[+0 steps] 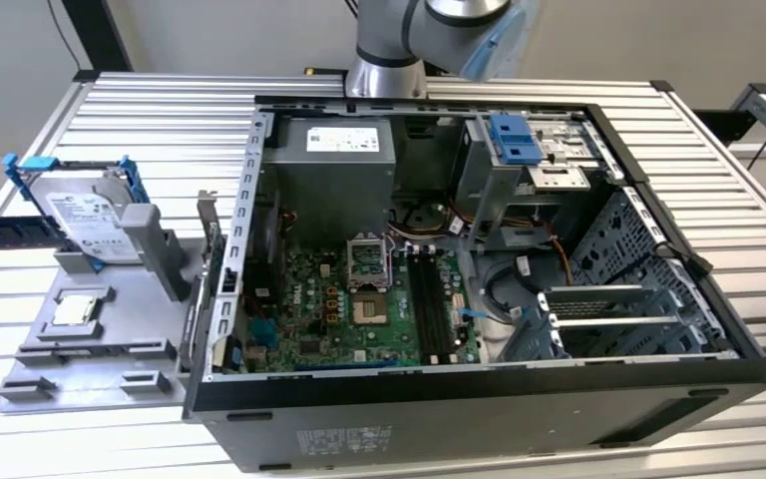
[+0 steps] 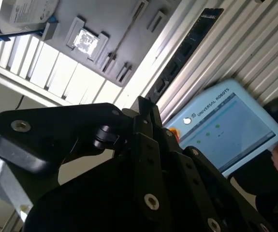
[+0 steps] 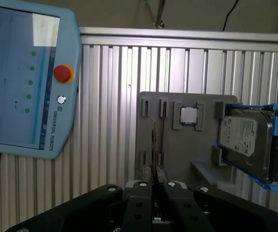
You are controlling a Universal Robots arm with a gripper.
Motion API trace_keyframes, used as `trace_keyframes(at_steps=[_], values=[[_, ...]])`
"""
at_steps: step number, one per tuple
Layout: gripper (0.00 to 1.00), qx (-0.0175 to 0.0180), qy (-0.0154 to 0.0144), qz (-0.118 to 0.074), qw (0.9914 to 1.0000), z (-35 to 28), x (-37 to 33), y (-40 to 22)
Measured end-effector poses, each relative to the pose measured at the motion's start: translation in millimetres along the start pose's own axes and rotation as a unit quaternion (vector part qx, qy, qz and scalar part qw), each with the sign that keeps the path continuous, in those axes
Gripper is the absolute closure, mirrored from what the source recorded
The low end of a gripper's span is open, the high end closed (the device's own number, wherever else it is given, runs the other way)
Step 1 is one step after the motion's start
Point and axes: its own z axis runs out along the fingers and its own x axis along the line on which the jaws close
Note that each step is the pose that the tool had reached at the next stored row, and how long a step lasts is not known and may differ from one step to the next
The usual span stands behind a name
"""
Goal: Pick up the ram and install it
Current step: 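Pick up the ram and move it above insertion slot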
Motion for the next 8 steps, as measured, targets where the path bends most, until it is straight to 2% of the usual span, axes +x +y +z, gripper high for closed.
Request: trace_keyframes(at_steps=[3, 4, 7, 8], values=[[1.00, 0.0000, 0.0000, 0.000, 1.00000, -0.2, 0.3, -13.0], [1.00, 0.0000, 0.0000, 0.000, 1.00000, -0.2, 0.3, -15.4], [1.00, -0.0001, 0.0001, 0.000, 1.00000, -0.2, 0.4, -16.3], [1.00, -0.0001, 0.0000, 0.000, 1.00000, -0.3, 0.4, -18.4]])
